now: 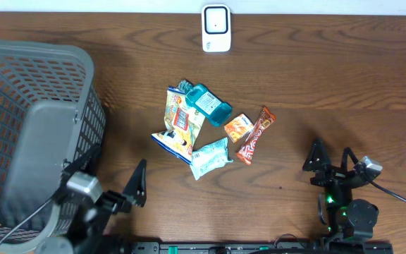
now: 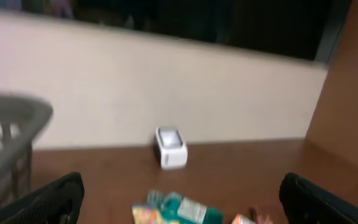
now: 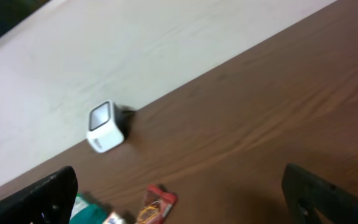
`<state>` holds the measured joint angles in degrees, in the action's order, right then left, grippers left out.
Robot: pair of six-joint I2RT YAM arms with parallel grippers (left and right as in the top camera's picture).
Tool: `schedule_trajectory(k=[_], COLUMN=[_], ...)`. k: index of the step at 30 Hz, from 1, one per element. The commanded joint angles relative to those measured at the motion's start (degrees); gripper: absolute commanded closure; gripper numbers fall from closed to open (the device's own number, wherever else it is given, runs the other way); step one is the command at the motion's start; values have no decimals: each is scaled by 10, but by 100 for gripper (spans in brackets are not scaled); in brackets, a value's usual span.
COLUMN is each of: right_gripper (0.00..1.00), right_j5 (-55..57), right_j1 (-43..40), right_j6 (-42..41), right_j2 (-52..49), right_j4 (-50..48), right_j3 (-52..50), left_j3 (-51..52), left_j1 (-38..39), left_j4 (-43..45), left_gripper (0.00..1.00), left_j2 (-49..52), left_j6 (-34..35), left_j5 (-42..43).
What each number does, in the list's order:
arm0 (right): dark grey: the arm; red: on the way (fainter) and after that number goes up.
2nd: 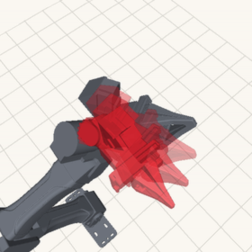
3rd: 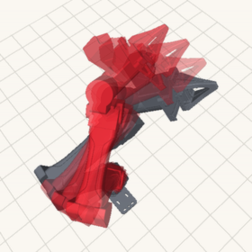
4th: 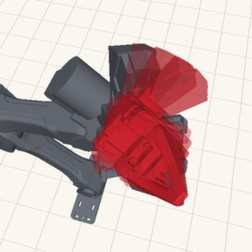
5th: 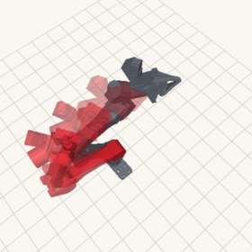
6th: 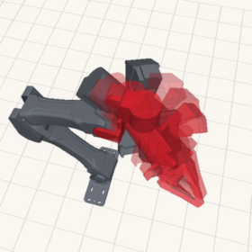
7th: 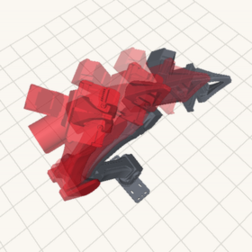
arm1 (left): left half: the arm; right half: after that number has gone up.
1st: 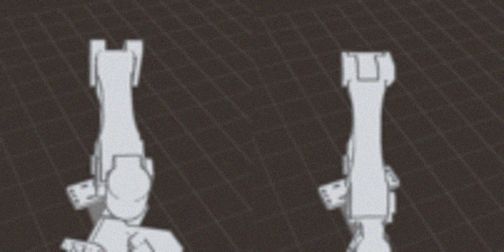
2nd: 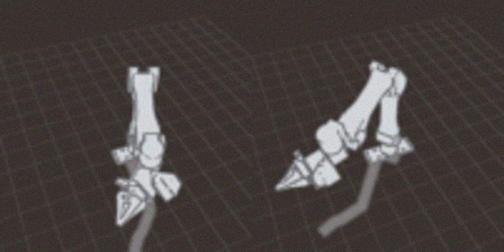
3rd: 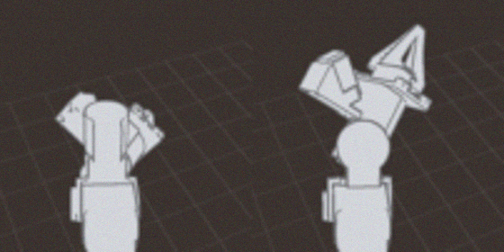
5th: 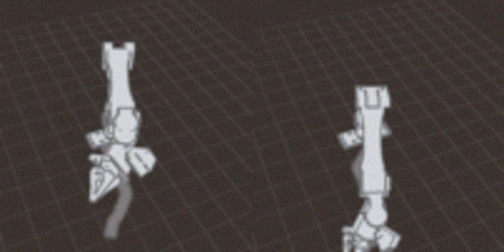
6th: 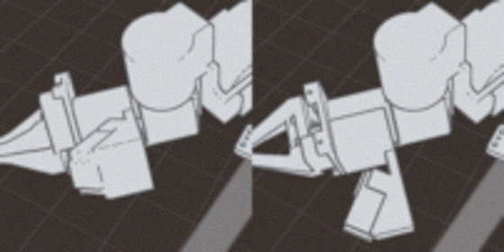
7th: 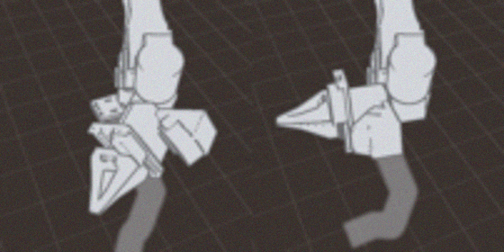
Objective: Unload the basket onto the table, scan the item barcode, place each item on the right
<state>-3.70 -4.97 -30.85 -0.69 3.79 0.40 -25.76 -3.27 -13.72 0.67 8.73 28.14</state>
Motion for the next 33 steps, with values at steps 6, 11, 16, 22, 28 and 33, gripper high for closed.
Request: schedule_trajectory(k=[6, 11, 16, 22, 28, 33], right_gripper=[1, 1, 1, 1, 1, 1], right_j5=[-88, -104, -125, -139, -162, -260], right_j1=[-3, -2, -2, -2, -2, -2], right_j6=[-19, -19, -19, -17, -17, 40], right_j2=[3, 3, -2, -37, -103, -145], right_j4=[-4, -5, -6, -7, -10, -48], right_j3=[-1, -1, -1, -1, -1, -1], left_j3=[94, 132, 143, 143, 143, 143], left_j1=[1, 1, 1, 1, 1, 1], left_j4=[19, 21, 26, 32, 49, 83], left_gripper=[0, 0, 0, 0, 0, 0], left_j2=[7, 7, 7, 7, 7, 7], left_j6=[-9, 23, 57, 57, 50, 16], left_j5=[-33, -88, -194, -299, -352, -221])
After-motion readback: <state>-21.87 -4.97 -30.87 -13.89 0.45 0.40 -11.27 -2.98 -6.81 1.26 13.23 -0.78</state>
